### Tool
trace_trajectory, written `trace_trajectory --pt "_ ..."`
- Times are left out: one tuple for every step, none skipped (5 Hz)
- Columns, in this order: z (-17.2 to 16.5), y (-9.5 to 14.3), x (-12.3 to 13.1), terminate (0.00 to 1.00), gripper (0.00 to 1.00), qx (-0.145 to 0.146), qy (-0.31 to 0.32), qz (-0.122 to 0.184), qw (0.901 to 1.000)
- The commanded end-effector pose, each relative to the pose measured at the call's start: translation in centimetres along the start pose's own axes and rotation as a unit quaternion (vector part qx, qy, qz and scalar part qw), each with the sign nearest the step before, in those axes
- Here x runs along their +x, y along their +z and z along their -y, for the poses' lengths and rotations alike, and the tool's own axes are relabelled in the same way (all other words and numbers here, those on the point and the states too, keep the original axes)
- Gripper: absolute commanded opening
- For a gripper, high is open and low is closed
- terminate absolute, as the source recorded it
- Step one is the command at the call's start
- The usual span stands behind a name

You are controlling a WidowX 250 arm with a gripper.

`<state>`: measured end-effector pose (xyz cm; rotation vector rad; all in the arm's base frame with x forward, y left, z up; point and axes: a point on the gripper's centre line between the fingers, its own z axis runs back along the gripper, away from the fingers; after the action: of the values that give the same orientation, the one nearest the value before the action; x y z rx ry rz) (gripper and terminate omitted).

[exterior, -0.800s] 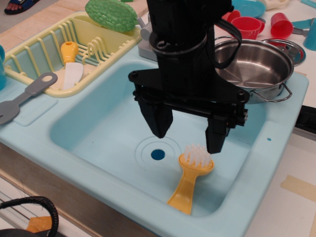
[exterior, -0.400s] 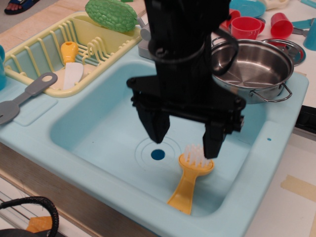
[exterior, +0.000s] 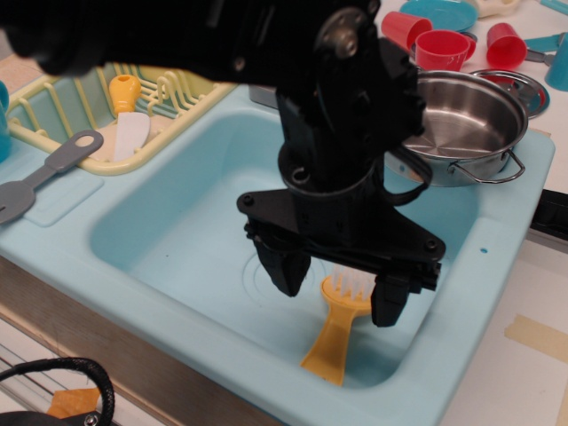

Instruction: Put brush into pot or pan

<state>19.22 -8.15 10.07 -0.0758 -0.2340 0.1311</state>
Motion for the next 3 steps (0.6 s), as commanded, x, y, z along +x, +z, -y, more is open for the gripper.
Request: trace_trajectory --pt "0.2 -1.8 0.3 0.0 1.0 -0.021 -0.011 0.002 0.9997" --pt "0.1 -2.6 0.1 0.0 1.0 -0.033 -0.011 0.0 0.9994" --pt "0.0 -3.0 -0.4 0.0 1.0 -0.04 -0.003 0.002 0.9992"
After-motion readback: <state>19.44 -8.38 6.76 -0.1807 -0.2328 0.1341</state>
